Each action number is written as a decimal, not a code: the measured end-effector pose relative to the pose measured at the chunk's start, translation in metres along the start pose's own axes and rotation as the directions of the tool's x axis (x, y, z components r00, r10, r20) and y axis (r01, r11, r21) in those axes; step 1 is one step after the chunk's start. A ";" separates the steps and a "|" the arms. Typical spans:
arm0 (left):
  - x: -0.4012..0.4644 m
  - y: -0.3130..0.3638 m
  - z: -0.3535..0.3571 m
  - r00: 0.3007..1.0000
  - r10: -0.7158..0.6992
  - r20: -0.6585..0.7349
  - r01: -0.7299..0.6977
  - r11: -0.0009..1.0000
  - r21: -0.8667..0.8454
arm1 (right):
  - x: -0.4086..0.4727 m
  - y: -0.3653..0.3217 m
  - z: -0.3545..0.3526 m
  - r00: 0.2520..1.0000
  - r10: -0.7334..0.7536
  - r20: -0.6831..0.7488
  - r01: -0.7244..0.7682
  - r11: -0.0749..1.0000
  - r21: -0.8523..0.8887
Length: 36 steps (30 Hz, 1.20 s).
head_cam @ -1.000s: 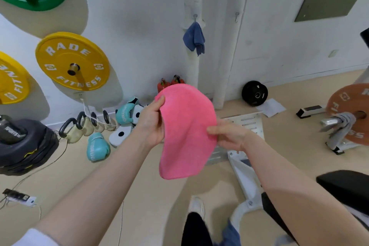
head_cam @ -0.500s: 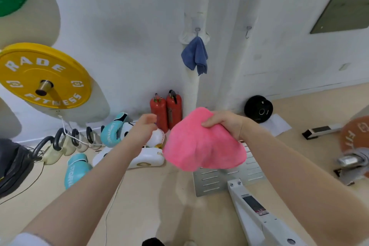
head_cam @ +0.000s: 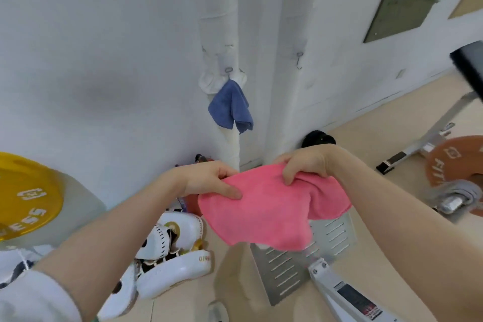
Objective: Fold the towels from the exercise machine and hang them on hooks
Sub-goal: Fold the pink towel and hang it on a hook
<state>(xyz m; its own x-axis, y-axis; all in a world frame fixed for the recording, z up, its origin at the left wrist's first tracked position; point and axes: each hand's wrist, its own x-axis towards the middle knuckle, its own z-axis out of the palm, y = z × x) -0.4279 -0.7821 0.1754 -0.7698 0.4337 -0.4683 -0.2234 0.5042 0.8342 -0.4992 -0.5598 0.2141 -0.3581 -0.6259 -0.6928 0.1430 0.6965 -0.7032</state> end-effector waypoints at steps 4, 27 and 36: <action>0.026 -0.009 -0.061 1.000 -0.013 -0.008 0.013 0.999 0.032 | 0.022 -0.006 -0.048 0.966 -0.115 -0.230 0.102 0.992 -0.069; 0.391 0.109 -0.195 0.939 0.177 -0.295 -0.229 0.961 -0.153 | 0.134 0.006 -0.406 0.747 -0.176 -0.642 0.112 0.984 -0.140; 0.484 0.099 -0.223 0.850 0.071 -0.522 -0.194 0.963 -0.185 | 0.212 0.019 -0.493 0.548 -0.223 -0.806 0.199 0.971 -0.133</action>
<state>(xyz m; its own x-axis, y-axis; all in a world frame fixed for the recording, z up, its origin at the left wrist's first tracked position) -0.9561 -0.6887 0.0956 -0.9823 0.0149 -0.1868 -0.1763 0.2633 0.9485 -1.0270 -0.5062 0.1327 -0.9720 -0.2153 -0.0942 -0.0550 0.5982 -0.7995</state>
